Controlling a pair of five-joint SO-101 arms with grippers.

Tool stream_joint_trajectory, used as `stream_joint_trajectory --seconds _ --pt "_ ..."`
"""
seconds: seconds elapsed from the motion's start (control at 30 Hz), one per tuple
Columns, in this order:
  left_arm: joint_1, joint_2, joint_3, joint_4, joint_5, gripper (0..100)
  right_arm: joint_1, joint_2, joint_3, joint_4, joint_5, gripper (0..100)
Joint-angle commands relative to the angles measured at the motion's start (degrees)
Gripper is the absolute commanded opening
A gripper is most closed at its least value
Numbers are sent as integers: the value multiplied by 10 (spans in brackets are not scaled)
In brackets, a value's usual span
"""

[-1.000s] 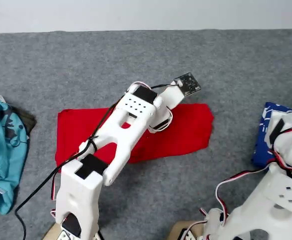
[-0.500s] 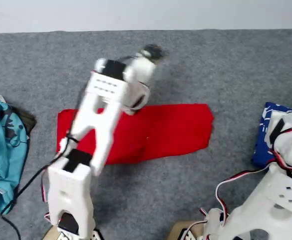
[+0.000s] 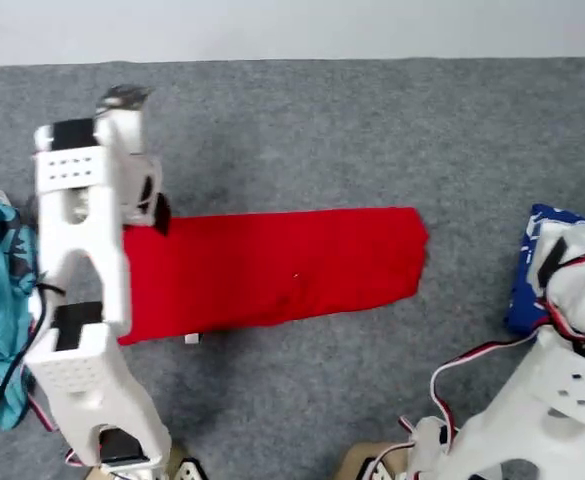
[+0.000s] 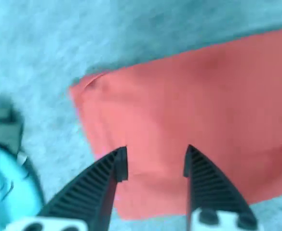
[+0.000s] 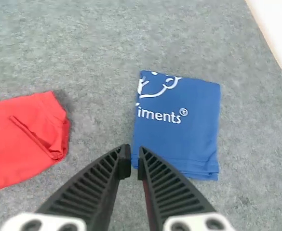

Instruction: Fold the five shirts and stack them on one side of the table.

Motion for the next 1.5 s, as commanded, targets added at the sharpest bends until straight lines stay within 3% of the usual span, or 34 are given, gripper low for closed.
stream_joint_trajectory --seconds 0.0,0.2,0.7,1.0,1.2,1.47 --pt "-49 -4 0 17 -11 206 -32 -11 0 14 -1 43" --pt "-90 47 0 16 -35 206 -52 -12 0 14 -4 43" --pt "-79 180 -2 -18 -34 199 -51 -13 0 14 -2 43" --pt "-20 232 -2 -28 -38 17 -51 -9 0 14 -2 43" --pt "1 215 -3 -14 -52 5 -51 -12 0 14 -2 43" --pt "2 87 1 18 -51 5 -51 -7 0 14 -2 43"
